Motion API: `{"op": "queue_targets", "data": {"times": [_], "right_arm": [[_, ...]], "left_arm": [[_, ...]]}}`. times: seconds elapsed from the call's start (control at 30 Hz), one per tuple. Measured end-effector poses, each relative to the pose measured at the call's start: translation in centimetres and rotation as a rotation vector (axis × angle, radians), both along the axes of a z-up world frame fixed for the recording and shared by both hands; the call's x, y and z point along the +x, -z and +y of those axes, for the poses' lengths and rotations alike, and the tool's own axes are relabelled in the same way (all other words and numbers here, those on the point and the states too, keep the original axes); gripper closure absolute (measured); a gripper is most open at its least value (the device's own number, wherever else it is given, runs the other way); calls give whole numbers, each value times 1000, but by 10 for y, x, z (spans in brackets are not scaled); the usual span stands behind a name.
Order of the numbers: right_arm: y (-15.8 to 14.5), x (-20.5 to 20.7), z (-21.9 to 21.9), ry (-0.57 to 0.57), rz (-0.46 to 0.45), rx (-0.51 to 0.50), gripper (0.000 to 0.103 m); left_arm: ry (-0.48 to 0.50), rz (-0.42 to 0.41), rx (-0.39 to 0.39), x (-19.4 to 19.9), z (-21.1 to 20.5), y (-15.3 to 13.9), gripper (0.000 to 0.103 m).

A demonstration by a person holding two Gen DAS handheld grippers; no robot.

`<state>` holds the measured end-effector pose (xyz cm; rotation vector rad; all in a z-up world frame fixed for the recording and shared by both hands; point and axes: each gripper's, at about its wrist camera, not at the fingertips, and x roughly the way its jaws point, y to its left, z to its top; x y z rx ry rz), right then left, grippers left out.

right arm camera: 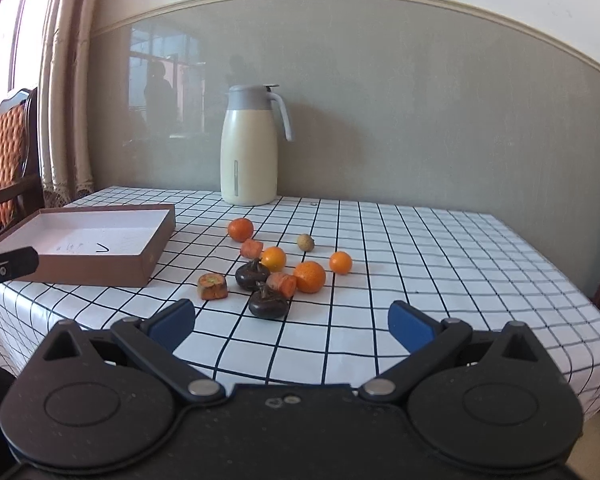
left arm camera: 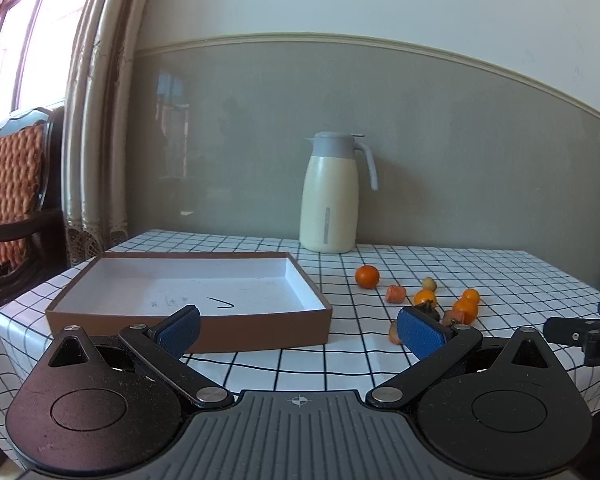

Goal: Organize fruits
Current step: 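Grasp a cut carrot chunk with the left tool while the right tool grasps a mangosteen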

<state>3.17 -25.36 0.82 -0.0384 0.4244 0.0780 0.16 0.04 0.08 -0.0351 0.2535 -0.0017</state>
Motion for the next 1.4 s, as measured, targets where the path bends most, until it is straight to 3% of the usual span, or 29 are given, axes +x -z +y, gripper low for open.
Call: {"op": "queue_targets", "data": {"times": [0.17, 0.3, 0.37, 0.4, 0.63, 0.7, 0.93, 1.17, 1.23, 1.4], "right_arm": [[-3, 15, 4, -47, 16, -16, 12], [2, 37, 4, -53, 33, -35, 15], [9, 49, 6, -63, 53, -42, 19], [14, 55, 8, -66, 65, -50, 23], [34, 87, 17, -81, 102, -67, 32], [41, 98, 20, -84, 123, -80, 41], [67, 126, 19, -85, 209, -76, 57], [69, 147, 10, -70, 194, -82, 64], [67, 153, 1, -64, 208, -43, 70], [68, 158, -9, -62, 211, -15, 70]], "left_arm": [[36, -9, -56, 15, -3, -1, 0], [71, 12, 25, 38, -25, 4, 1], [80, 33, 60, 51, -35, 10, 29], [97, 58, 58, 59, -39, 13, 32], [148, 135, 66, 99, -60, 37, 32], [162, 164, 62, 110, -64, 43, 32], [195, 217, 36, 140, -75, 57, 32], [204, 245, -17, 168, -82, 63, 32], [216, 264, -8, 175, -86, 66, 32], [242, 291, 17, 182, -101, 73, 36]]}}
